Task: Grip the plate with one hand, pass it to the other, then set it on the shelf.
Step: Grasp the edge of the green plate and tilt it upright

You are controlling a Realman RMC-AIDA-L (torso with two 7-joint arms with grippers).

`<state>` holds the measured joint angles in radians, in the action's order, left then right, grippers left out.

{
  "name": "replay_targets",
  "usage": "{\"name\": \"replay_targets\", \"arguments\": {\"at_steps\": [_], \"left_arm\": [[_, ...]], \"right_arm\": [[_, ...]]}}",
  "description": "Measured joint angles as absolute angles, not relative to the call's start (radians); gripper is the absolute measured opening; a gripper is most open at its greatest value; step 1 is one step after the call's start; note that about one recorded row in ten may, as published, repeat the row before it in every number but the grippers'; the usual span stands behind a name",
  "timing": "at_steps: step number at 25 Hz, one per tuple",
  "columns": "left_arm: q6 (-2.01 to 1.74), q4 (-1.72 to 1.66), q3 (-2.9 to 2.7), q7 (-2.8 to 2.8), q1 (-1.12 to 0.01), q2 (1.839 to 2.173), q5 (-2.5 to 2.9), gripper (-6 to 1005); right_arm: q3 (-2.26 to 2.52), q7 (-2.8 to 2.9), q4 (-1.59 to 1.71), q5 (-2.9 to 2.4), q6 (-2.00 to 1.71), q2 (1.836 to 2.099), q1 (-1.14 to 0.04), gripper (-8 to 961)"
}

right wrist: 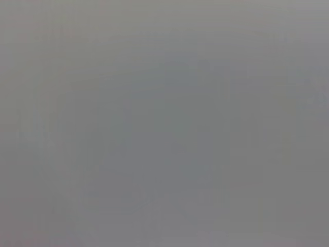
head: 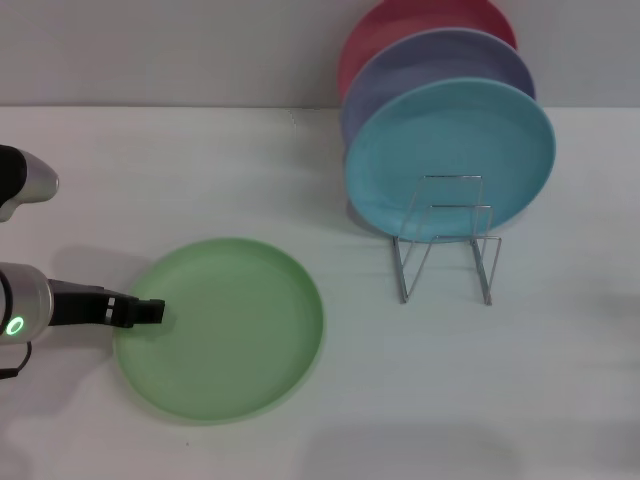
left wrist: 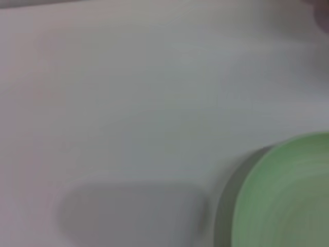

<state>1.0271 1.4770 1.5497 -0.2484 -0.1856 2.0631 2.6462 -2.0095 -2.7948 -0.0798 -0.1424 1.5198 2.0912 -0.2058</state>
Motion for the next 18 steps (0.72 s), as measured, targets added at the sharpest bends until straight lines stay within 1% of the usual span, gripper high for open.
{"name": "replay_targets", "arguments": {"at_steps": [18], "left_arm": [[1.067,1.424,1.552,-0.231,-0.244,2.064,2.688,715]], "right_arm": [[-2.009,-2.795,-0.081,-0.143,1.521,2.09,-0.215,825]]}}
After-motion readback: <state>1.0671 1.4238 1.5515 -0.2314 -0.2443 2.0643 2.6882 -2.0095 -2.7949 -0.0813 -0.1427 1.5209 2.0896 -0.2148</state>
